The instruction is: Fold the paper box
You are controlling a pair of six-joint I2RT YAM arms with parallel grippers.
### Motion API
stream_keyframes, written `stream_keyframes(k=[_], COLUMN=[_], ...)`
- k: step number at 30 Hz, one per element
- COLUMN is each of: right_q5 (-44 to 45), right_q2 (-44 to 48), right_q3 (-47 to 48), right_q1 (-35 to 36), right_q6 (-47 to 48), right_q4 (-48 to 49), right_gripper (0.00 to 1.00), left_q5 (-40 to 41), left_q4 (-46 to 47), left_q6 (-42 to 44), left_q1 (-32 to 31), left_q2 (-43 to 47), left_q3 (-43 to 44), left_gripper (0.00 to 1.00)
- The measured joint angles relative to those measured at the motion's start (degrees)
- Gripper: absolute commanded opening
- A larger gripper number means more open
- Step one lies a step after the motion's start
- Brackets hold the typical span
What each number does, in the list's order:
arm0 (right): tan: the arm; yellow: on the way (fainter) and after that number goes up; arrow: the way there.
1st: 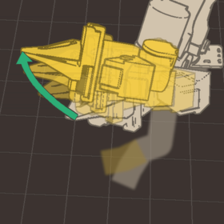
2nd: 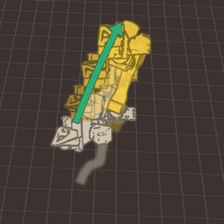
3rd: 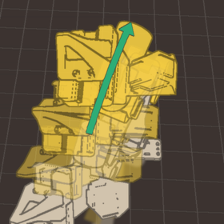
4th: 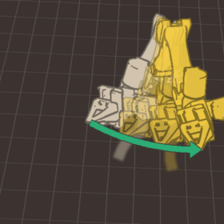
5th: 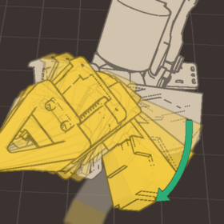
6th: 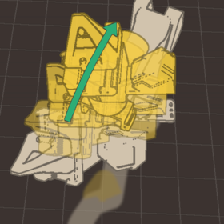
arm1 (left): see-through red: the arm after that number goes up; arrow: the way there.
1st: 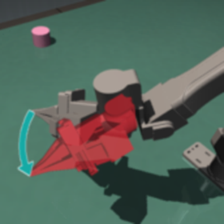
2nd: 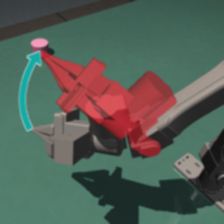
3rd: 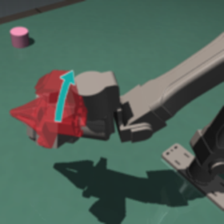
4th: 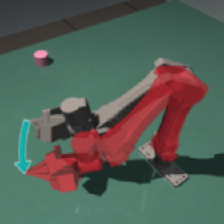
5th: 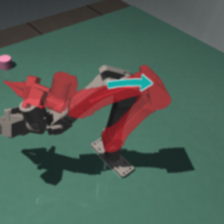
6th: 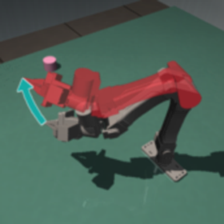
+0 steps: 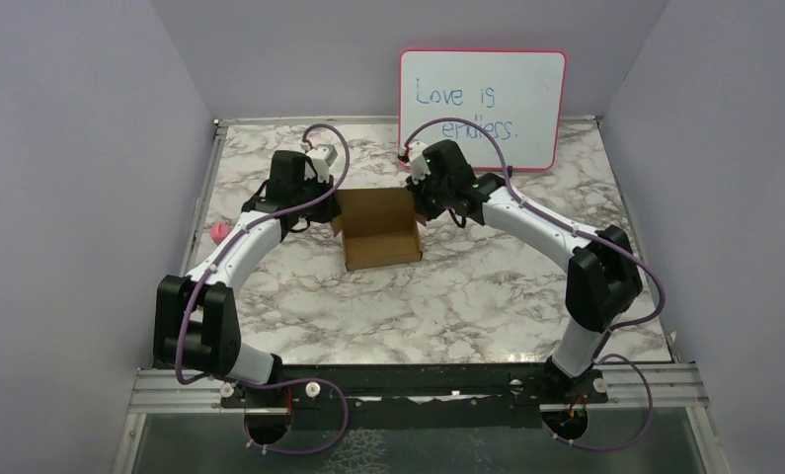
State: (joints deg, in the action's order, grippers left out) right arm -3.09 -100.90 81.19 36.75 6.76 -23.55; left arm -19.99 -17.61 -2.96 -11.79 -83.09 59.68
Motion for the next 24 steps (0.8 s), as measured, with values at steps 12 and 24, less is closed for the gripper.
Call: stream_keyframes(k=[12, 24], right_q5=[9.9, 21.2], right_q2=[0.0, -2.6], right_q3=[0.1, 3.2], right_q1=[2.8, 5.3], right_q6=[-16.9, -27.0], right_q4=[1.1, -2.7], right_gripper=[0.01, 0.01], left_q5=[11.8, 27.1], left_q4=[4.7, 4.7], left_q6=[-15.5, -18.7], left_q1=[-3.7, -11.3], left_q2=[3.3, 3.3], left_q3=[-3.8, -3.4], left_gripper=[0.01, 0.02])
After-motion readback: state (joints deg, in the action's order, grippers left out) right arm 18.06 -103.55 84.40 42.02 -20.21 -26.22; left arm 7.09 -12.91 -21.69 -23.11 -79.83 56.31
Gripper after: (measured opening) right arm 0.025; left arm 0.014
